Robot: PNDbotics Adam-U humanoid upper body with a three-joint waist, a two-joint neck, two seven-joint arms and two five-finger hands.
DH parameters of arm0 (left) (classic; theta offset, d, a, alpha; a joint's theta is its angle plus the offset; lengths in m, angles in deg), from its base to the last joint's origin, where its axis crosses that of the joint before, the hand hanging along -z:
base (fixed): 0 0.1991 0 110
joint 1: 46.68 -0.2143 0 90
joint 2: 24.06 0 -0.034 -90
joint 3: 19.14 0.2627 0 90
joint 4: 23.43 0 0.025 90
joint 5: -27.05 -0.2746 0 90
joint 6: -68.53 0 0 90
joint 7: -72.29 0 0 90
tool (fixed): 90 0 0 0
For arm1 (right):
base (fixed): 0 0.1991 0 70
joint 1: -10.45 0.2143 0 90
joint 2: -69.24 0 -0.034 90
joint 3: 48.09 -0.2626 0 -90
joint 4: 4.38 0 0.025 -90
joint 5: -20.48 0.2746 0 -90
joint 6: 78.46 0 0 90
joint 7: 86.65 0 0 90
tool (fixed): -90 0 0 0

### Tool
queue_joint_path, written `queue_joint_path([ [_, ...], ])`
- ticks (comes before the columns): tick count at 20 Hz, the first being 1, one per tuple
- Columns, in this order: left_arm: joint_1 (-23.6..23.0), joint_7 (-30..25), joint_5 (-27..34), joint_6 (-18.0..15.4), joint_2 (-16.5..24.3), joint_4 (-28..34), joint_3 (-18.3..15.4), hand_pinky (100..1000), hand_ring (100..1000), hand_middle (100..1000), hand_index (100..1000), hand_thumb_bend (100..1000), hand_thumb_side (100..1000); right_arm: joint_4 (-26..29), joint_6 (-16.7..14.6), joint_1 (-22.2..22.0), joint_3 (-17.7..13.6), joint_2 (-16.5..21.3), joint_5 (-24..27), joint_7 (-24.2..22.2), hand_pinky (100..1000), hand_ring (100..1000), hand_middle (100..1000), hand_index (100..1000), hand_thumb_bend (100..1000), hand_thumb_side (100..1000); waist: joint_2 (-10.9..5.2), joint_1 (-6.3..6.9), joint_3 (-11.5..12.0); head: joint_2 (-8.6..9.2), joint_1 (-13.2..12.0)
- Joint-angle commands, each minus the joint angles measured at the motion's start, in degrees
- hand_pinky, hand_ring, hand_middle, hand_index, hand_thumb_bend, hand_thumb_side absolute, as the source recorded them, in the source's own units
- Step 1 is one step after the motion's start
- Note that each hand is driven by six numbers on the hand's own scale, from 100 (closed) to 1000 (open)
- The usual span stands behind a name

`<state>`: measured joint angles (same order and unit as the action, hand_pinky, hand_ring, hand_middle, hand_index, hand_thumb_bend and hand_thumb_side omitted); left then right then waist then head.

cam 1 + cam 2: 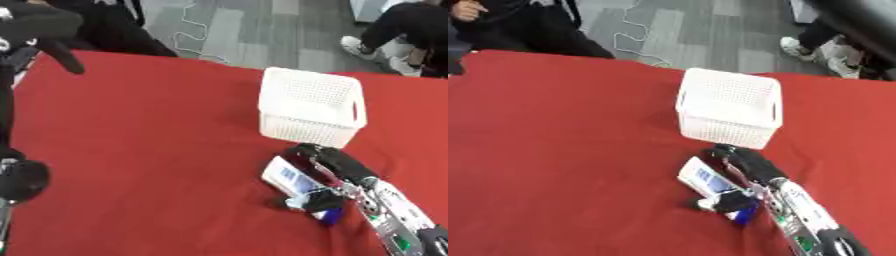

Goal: Pick up objects on the table and place them in the box.

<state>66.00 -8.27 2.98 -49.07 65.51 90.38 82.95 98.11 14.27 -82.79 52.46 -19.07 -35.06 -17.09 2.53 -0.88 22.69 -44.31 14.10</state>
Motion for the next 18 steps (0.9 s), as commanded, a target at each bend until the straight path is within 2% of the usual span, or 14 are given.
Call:
queue_joint_path([
  [1,1.0,0.0,0.4,-0.1,0.8,0.8,0.0,644,429,669,797,561,1000,-1.4,0.3,-0.3,-0.3,0.4,-1.4,-0.2,422,646,816,927,755,669,-0.33,0.08,0.0,0.19,-0.3],
  [3,1.0,0.0,0.4,-0.2,0.8,0.8,0.0,644,429,668,797,561,1000,-2.0,0.8,-0.1,-0.6,0.1,-2.1,-0.1,427,629,788,923,787,677,-0.32,0.06,0.0,0.19,-0.3],
  [4,1.1,0.0,0.4,-0.2,0.8,0.8,-0.1,644,429,669,797,562,1000,-2.3,1.2,-0.1,-0.8,0.0,-2.7,0.0,438,622,767,877,821,699,-0.31,0.04,0.0,0.19,-0.4],
  [5,1.1,0.0,0.4,-0.2,0.8,0.8,-0.1,644,429,669,797,562,1000,-2.6,1.5,-0.1,-1.0,-0.1,-3.6,0.0,439,621,766,871,830,702,-0.31,0.02,0.0,0.19,-0.3],
  [6,1.1,0.0,0.4,-0.2,0.8,0.8,-0.1,644,429,669,797,562,1000,-3.0,1.9,0.0,-1.2,-0.2,-4.5,-0.1,446,601,739,794,877,722,-0.31,0.01,0.0,0.19,-0.4],
  [7,1.1,0.0,0.4,-0.2,0.8,0.8,-0.1,644,429,669,797,562,1000,-3.2,2.2,0.1,-1.4,-0.4,-5.5,-0.2,447,611,749,812,861,718,-0.30,0.00,0.0,0.19,-0.4],
  [8,1.1,0.1,0.4,-0.2,0.9,0.8,-0.1,644,429,669,797,562,1000,-3.4,2.5,0.1,-1.5,-0.5,-6.3,-0.3,439,555,680,705,871,785,-0.30,-0.01,0.0,0.19,-0.4],
  [10,1.1,0.1,0.4,-0.2,0.9,0.8,-0.1,644,429,669,797,562,1000,-3.5,2.8,0.1,-1.7,-0.5,-8.1,-0.6,461,553,662,641,855,837,-0.29,-0.01,0.0,0.19,-0.4],
  [12,1.1,0.1,0.4,-0.2,0.9,0.8,-0.1,644,429,669,797,562,1000,-3.6,2.8,0.2,-1.8,-0.5,-10.7,-1.2,469,539,652,617,831,911,-0.30,0.00,0.0,0.19,-0.4],
  [13,1.1,0.1,0.4,-0.2,0.9,0.8,-0.1,644,429,669,797,562,1000,-3.5,2.6,0.2,-1.8,-0.5,-11.6,-1.5,469,539,652,617,831,911,-0.29,0.00,0.0,0.19,-0.4],
  [14,1.1,0.1,0.4,-0.2,0.9,0.8,-0.1,644,429,669,797,562,1000,-3.4,2.5,0.2,-1.8,-0.6,-12.3,-1.7,468,531,649,617,790,869,-0.29,0.01,-0.1,0.19,-0.4],
  [15,1.1,0.1,0.4,-0.2,0.9,0.8,-0.1,644,429,669,797,562,1000,-3.4,2.3,0.1,-1.8,-0.6,-12.7,-1.8,469,532,650,617,803,883,-0.29,0.01,-0.1,0.19,-0.4],
  [16,1.1,0.1,0.4,-0.2,0.9,0.8,-0.1,644,429,669,797,562,1000,-3.3,2.1,0.1,-1.8,-0.6,-12.9,-1.9,463,528,651,621,763,834,-0.30,0.01,-0.1,0.19,-0.4],
  [18,1.1,0.1,0.4,-0.2,0.9,0.8,-0.1,644,429,669,797,562,1000,-3.0,1.9,0.1,-1.8,-0.6,-13.1,-1.6,454,524,654,632,727,813,-0.29,0.01,-0.1,0.19,-0.4],
])
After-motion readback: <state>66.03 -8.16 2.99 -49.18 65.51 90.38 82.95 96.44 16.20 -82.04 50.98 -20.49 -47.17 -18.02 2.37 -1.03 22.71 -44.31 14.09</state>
